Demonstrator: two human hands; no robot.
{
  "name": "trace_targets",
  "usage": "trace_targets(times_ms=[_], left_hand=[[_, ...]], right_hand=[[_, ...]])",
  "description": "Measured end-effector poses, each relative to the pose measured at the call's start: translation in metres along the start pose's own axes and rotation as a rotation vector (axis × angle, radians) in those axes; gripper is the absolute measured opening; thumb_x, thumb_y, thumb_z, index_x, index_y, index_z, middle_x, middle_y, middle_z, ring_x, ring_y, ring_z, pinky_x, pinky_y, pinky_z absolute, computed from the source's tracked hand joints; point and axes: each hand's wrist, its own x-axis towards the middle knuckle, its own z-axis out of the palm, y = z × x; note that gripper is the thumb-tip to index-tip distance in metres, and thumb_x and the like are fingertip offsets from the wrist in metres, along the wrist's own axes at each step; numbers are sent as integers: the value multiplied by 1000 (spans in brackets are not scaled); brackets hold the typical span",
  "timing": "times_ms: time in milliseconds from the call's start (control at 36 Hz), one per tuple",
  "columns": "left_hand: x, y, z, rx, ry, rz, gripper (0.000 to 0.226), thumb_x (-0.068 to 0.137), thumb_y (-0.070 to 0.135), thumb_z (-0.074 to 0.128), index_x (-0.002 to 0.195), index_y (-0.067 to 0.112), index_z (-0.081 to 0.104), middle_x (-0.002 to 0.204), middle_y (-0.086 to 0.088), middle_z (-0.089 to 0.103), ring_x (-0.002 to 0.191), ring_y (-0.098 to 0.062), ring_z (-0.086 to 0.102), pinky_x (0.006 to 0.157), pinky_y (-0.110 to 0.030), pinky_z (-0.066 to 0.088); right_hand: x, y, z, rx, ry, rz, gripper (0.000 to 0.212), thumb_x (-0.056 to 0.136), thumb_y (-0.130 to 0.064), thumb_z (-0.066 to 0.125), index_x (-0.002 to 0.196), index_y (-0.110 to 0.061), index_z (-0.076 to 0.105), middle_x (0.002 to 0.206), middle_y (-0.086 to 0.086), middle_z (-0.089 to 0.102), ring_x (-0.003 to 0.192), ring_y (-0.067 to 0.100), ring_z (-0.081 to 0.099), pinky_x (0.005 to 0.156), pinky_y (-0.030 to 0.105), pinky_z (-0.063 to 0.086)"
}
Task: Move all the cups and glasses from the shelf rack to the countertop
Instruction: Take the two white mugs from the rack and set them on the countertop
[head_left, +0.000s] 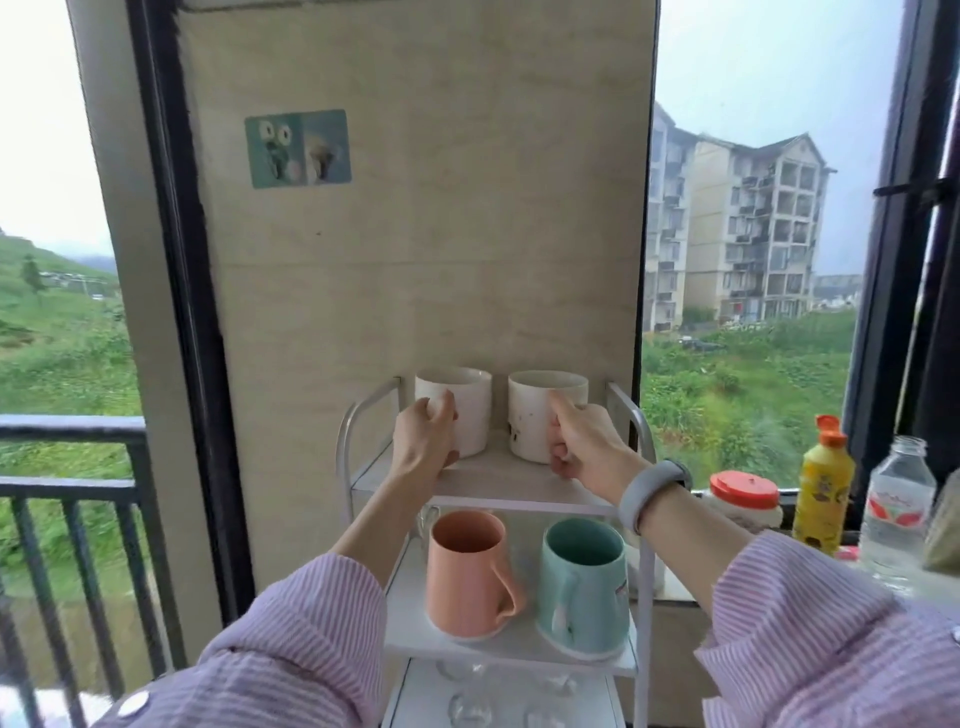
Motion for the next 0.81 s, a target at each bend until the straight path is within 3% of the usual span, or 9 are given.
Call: trace_targets(times_ms=[83, 278, 361, 472, 611, 694, 806], left_hand=[[-11, 1, -7, 68, -7, 128, 27, 86, 29, 48, 71, 8, 54, 62, -3, 47, 56, -17, 45, 55, -31, 49], [-38, 29, -26, 50, 32, 400, 26, 91, 31, 50, 71, 17, 59, 63, 7, 57, 53, -2, 54, 47, -19, 52], [-54, 40, -27, 40, 55, 489, 25, 92, 31, 49, 72, 17, 58, 65, 4, 57, 52, -5, 53, 46, -19, 50], [-88, 48, -11, 13, -5, 546, 25, 93, 27, 49, 73, 12, 56, 61, 4, 53, 49, -3, 50, 46, -23, 49], [-138, 51, 25, -40, -105, 558, 28, 93, 26, 50, 72, 7, 51, 59, 1, 51, 52, -10, 50, 43, -11, 39], [-174, 52, 56, -60, -202, 548, 34, 93, 25, 49, 76, -5, 47, 61, -7, 48, 55, -17, 46, 44, -18, 39], [-235, 44, 106, -61, -309, 541, 31, 92, 30, 49, 78, 3, 51, 60, -14, 55, 56, -28, 51, 49, -25, 39]], right_hand=[[-11, 6, -5, -9, -23, -64, 35, 90, -23, 41, 56, -20, 37, 36, -8, 33, 39, 11, 28, 44, 23, 24], [-46, -16, -7, 26, -42, -337, 39, 91, -23, 46, 53, -18, 40, 35, -10, 37, 44, 11, 31, 48, 27, 28], [-64, -22, -14, 33, -46, -433, 42, 92, -20, 46, 51, -19, 38, 34, -10, 35, 39, 8, 30, 48, 26, 28], [-95, -19, -44, 21, 44, -539, 53, 92, -20, 46, 40, -26, 37, 33, -10, 35, 35, 3, 31, 41, 17, 32], [-136, -6, -97, -65, 167, -614, 46, 94, -18, 45, 48, -17, 36, 33, -9, 36, 35, 4, 30, 39, 17, 28], [-163, 8, -140, -119, 268, -598, 46, 93, -17, 46, 49, -16, 34, 32, -8, 36, 34, 6, 30, 40, 23, 29], [-211, 33, -212, -197, 436, -594, 48, 92, -15, 48, 46, -16, 35, 32, -8, 37, 35, 3, 31, 38, 14, 27]])
